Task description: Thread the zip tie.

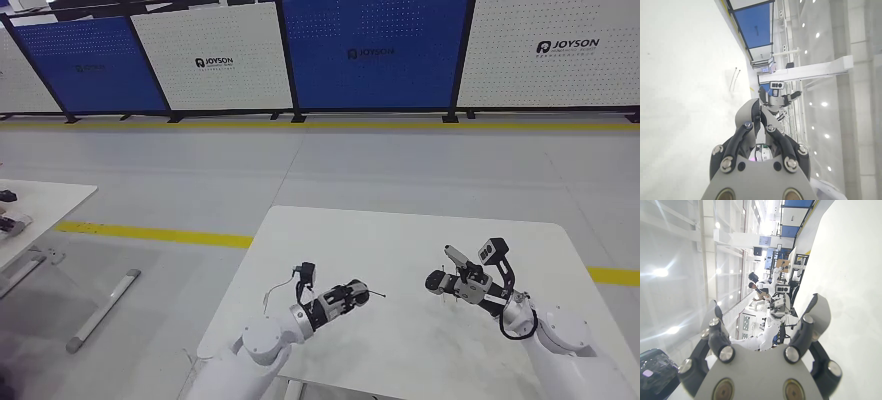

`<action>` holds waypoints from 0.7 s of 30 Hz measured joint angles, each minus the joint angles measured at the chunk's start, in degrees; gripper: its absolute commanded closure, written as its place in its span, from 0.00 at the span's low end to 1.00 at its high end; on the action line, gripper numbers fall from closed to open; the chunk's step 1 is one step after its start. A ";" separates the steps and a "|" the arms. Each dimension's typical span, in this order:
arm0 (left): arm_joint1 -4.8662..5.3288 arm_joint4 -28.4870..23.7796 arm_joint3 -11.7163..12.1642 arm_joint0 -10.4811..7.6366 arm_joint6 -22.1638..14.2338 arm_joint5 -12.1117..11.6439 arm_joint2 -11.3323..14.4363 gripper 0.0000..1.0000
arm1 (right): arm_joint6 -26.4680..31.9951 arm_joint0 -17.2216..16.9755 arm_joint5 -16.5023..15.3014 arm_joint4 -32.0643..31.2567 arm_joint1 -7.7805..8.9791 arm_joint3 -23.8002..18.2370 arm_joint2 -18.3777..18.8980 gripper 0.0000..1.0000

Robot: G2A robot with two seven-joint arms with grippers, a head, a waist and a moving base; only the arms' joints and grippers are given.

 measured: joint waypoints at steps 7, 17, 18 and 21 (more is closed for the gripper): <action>-0.47 -0.36 3.11 -1.02 0.32 -1.26 2.42 1.00 | 0.00 0.00 0.00 0.00 0.00 0.00 0.00 0.00; -0.48 -1.18 2.26 -0.84 0.23 -1.23 2.63 1.00 | 0.00 0.00 0.00 0.00 0.00 0.00 0.00 0.00; -0.44 -1.67 1.67 -0.69 -0.10 -1.54 2.51 1.00 | 0.00 0.00 0.00 0.00 0.00 0.00 0.00 0.00; -0.12 -4.43 -1.63 0.49 -2.46 -2.60 1.37 1.00 | 0.00 0.00 0.00 0.00 0.00 0.00 0.00 0.00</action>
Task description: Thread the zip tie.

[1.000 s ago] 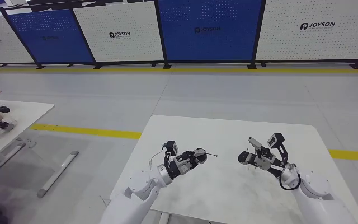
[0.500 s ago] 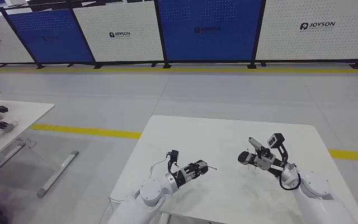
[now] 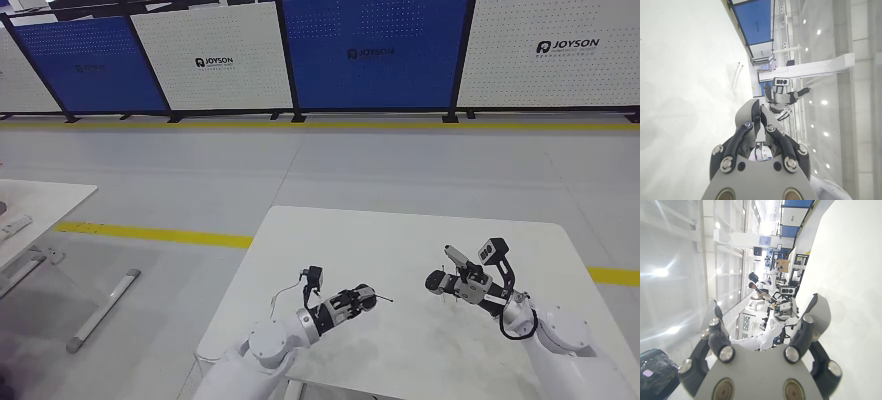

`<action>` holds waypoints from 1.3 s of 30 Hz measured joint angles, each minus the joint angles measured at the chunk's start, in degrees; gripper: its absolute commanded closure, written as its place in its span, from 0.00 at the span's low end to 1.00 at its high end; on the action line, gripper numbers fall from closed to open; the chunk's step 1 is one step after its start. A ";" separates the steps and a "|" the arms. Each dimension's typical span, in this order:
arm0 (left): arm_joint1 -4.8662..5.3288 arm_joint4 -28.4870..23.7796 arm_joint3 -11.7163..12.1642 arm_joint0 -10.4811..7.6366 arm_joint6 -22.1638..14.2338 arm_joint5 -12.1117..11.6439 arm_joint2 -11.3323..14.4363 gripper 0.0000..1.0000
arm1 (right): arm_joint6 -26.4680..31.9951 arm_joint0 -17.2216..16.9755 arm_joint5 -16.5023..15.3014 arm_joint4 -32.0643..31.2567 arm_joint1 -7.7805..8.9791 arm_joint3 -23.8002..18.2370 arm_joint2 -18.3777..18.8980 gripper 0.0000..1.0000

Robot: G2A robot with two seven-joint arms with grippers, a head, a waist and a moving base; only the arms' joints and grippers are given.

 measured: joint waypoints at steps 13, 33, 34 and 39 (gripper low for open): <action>2.21 -10.19 -24.45 12.14 -5.89 -5.62 -10.81 1.00 | 0.00 0.00 0.00 0.00 0.00 0.00 0.00 0.00; 2.65 -10.02 -28.86 14.15 -6.28 -2.29 -11.36 1.00 | 0.00 0.00 0.00 0.00 0.00 0.00 0.00 0.00; 2.65 -11.93 -29.33 14.12 -7.04 -2.17 -11.15 1.00 | 0.00 0.00 0.00 0.00 0.00 0.00 0.00 0.00; 2.66 -18.78 -31.44 15.49 -8.61 -4.33 -11.68 1.00 | 0.00 0.00 0.00 0.00 0.00 0.00 0.00 0.00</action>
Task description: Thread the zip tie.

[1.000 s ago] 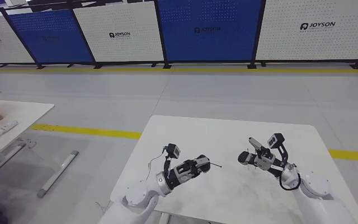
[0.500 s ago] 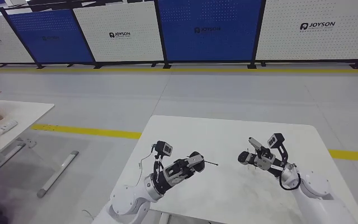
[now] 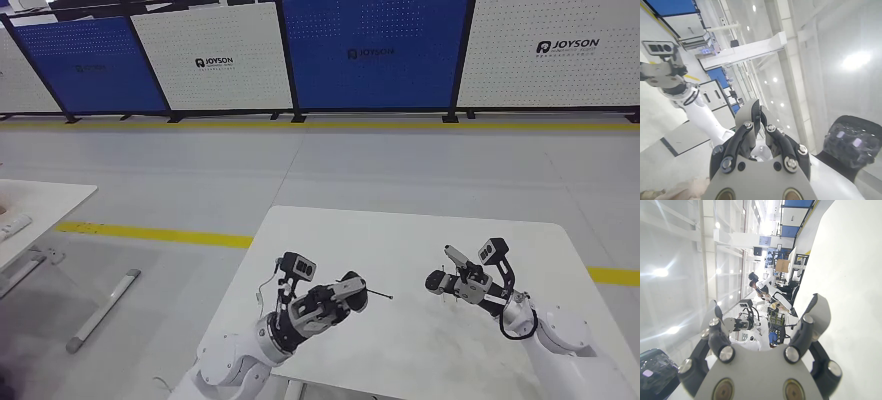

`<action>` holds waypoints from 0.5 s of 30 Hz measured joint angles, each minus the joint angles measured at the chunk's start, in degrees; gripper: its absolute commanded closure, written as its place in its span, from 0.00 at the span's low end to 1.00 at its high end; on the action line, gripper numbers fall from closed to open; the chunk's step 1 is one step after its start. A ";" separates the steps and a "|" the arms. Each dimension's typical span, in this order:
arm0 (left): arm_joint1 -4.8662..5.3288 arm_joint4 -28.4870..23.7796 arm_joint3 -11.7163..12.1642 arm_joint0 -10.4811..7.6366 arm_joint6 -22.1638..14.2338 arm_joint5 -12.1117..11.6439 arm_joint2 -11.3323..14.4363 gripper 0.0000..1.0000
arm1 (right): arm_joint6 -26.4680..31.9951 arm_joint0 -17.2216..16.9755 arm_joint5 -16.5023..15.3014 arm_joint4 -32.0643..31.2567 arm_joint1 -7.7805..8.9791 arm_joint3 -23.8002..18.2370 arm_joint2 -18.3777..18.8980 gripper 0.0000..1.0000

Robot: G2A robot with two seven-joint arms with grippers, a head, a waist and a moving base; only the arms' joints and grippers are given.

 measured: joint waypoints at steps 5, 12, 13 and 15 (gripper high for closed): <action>-0.05 0.51 -0.49 0.68 1.66 -1.18 -0.05 1.00 | 0.00 0.00 0.00 0.00 0.00 0.00 0.00 0.00; -0.05 0.44 -0.44 0.63 1.65 -1.09 -0.01 1.00 | 0.00 0.00 0.00 0.00 0.00 0.00 0.00 0.00; -0.09 0.17 -0.09 0.45 2.23 -0.65 0.25 1.00 | 0.00 0.00 0.00 0.00 0.00 0.00 0.00 0.00; -0.21 -0.20 1.19 -0.28 3.92 0.50 0.95 1.00 | 0.00 0.00 0.00 0.00 0.00 0.00 0.00 0.00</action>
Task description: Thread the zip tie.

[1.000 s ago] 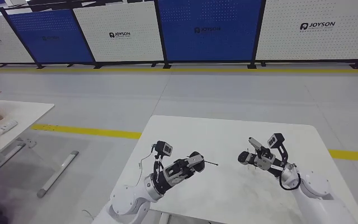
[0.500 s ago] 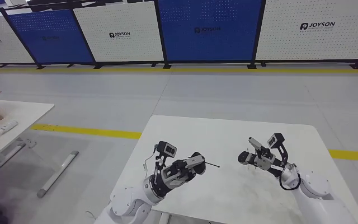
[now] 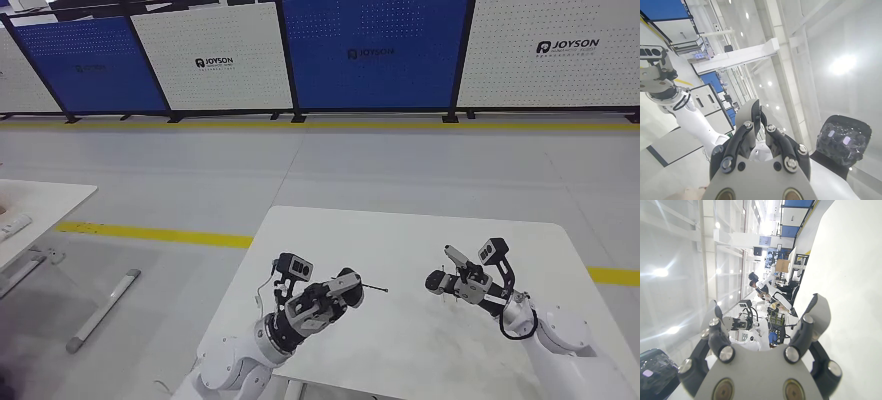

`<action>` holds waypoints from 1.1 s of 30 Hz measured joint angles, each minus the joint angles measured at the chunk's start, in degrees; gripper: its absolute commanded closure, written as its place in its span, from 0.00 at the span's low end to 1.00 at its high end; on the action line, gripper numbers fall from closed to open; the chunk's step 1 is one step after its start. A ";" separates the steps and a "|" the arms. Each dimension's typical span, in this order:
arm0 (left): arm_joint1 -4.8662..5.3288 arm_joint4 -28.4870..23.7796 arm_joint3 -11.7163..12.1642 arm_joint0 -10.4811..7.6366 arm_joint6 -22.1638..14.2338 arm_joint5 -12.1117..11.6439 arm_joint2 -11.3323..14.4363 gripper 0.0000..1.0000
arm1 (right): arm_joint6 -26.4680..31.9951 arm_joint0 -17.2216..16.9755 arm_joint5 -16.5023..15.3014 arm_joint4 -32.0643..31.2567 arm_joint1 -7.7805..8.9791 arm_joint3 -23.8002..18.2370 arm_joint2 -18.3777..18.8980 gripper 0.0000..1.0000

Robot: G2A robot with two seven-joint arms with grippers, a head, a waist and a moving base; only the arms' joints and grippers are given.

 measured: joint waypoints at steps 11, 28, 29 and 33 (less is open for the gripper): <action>-1.23 5.33 15.52 -8.60 9.27 2.96 7.07 1.00 | 0.00 0.00 0.00 0.00 0.00 0.00 0.00 0.00; -1.70 11.43 23.09 -11.92 10.94 3.82 10.99 1.00 | 0.00 0.00 0.00 0.00 0.00 0.00 0.00 0.00; -1.70 11.43 23.09 -11.92 10.94 3.82 10.99 1.00 | 0.00 0.00 0.00 0.00 0.00 0.00 0.00 0.00; -1.79 13.79 23.72 -12.43 12.87 3.56 11.51 1.00 | 0.00 0.00 0.00 0.00 0.00 0.00 0.00 0.00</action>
